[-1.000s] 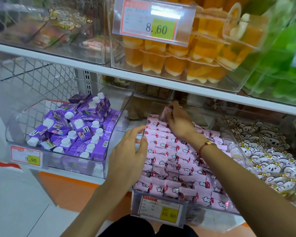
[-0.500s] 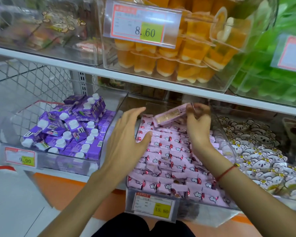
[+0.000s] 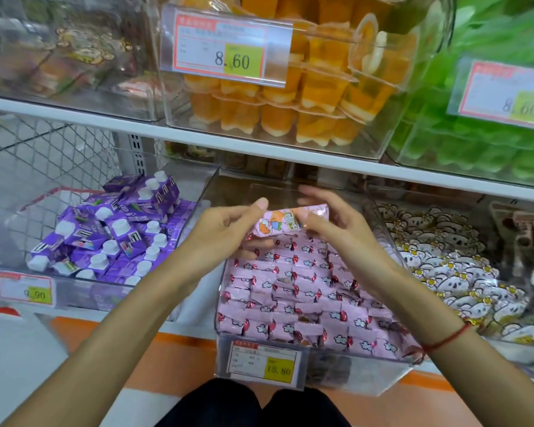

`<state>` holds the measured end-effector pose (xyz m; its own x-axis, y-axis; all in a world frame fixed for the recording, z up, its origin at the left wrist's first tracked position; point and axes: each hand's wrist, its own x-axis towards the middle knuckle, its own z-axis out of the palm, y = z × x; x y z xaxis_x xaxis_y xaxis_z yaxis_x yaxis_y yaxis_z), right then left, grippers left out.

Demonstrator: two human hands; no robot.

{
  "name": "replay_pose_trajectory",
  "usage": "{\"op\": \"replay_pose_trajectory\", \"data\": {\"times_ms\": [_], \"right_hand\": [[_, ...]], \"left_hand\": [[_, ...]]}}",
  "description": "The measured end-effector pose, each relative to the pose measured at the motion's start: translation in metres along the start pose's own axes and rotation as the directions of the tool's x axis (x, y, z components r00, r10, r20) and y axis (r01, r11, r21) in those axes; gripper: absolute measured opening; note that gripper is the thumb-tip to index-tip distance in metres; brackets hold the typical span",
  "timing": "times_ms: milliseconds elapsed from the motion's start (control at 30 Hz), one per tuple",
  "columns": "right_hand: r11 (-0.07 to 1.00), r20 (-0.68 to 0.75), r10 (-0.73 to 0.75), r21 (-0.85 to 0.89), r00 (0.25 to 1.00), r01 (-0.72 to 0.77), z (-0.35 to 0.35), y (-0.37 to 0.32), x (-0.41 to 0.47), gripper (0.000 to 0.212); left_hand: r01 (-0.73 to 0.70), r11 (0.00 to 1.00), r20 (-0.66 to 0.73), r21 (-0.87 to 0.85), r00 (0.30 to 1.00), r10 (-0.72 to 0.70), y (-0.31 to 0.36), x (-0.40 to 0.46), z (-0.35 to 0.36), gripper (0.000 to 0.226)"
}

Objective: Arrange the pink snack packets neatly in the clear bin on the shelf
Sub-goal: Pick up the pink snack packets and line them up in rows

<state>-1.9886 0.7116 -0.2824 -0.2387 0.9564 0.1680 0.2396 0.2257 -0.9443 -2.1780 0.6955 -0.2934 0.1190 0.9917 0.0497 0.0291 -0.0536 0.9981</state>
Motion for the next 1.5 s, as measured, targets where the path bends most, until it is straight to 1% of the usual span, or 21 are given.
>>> {"op": "replay_pose_trajectory", "data": {"times_ms": [67,133,200,267,333,433,500,567,600,667,767,800,867,1000,1067,1133,1167,1233,1300,1400,1500], "right_hand": [[0.997,-0.033,-0.064,0.033,0.997,0.065,0.0,0.0,-0.002,0.024],[0.993,-0.073,-0.07,0.088,0.995,0.077,0.0,0.002,-0.002,0.017],[0.987,-0.086,-0.073,0.136,0.994,0.084,-0.001,0.006,0.0,0.014],[0.978,-0.103,-0.052,0.198,0.993,0.072,0.0,0.009,0.003,0.014],[0.97,-0.123,-0.041,0.233,0.992,0.069,0.002,0.011,0.007,0.017],[0.981,-0.197,0.025,0.192,0.98,0.014,0.005,0.018,0.026,0.032],[0.994,-0.266,0.11,0.057,0.958,-0.098,-0.001,0.024,0.043,0.033],[0.97,-0.272,0.131,-0.162,0.953,-0.18,-0.008,0.036,0.057,0.03],[0.935,-0.246,0.114,-0.302,0.963,-0.187,-0.009,0.042,0.062,0.031],[0.825,-0.143,0.055,-0.551,0.988,-0.125,-0.008,0.052,0.069,0.031],[0.592,0.056,-0.038,-0.803,0.998,0.067,0.0,0.068,0.076,0.037],[0.517,0.107,-0.01,-0.85,0.994,0.097,0.002,0.073,0.078,0.041],[0.461,0.142,0.083,-0.883,0.986,0.089,0.003,0.082,0.08,0.046],[0.497,0.123,0.062,-0.865,0.99,0.077,0.002,0.09,0.081,0.048],[0.491,0.116,0.033,-0.867,0.993,0.085,0.003,0.092,0.079,0.048],[0.49,0.114,0.021,-0.867,0.993,0.089,0.004,0.092,0.077,0.047],[0.491,0.113,0.021,-0.866,0.993,0.088,0.004,0.092,0.077,0.047],[0.493,0.11,0.023,-0.866,0.994,0.084,0.004,0.093,0.077,0.047],[0.497,0.105,0.022,-0.864,0.994,0.081,0.004,0.093,0.078,0.047],[0.494,0.098,0.032,-0.867,0.995,0.07,0.006,0.092,0.075,0.048],[0.51,0.11,0.049,-0.858,0.993,0.069,0.005,0.087,0.075,0.047]], "left_hand": [[0.058,0.998,-0.003,-0.019,0.998,-0.058,0.004,0.0,0.001,0.042],[0.092,0.994,-0.023,-0.058,0.995,-0.093,0.007,0.001,0.001,0.053],[0.022,1.0,-0.04,0.005,0.999,-0.022,0.008,0.003,-0.001,0.045],[-0.088,0.991,-0.02,0.105,0.996,0.09,0.007,0.004,-0.004,0.021],[-0.157,0.981,-0.008,0.117,0.987,0.159,0.005,0.006,-0.006,0.026],[-0.231,0.966,-0.112,0.12,0.963,0.244,0.007,0.021,-0.006,0.032],[-0.248,0.937,-0.202,0.247,0.932,0.299,0.007,0.037,-0.004,0.028],[-0.174,0.849,-0.279,0.499,0.895,0.348,0.005,0.054,-0.005,0.016],[-0.126,0.806,-0.303,0.579,0.884,0.356,0.002,0.063,-0.005,0.017],[-0.135,0.758,-0.26,0.639,0.889,0.377,-0.003,0.079,-0.003,0.028],[-0.212,0.61,-0.119,0.764,0.882,0.455,-0.01,0.098,-0.001,0.038],[-0.215,0.568,-0.078,0.794,0.891,0.447,-0.011,0.102,-0.002,0.038],[-0.214,0.521,-0.013,0.826,0.917,0.398,-0.012,0.108,-0.007,0.039],[-0.233,0.418,0.125,0.878,0.955,0.269,-0.007,0.117,-0.019,0.046],[-0.252,0.45,0.165,0.857,0.96,0.225,-0.005,0.123,-0.017,0.054],[-0.24,0.464,0.152,0.853,0.964,0.22,-0.006,0.13,-0.011,0.049],[-0.234,0.42,0.147,0.877,0.962,0.23,-0.009,0.133,-0.007,0.043],[-0.243,0.279,0.175,0.929,0.954,0.245,-0.015,0.141,0.002,0.029],[-0.245,0.181,0.211,0.952,0.959,0.189,-0.02,0.144,0.008,0.024],[-0.262,0.199,0.263,0.944,0.965,0.02,-0.027,0.144,0.009,0.029],[-0.287,0.152,0.296,0.946,0.954,-0.042,-0.032,0.146,0.006,0.04]]}}
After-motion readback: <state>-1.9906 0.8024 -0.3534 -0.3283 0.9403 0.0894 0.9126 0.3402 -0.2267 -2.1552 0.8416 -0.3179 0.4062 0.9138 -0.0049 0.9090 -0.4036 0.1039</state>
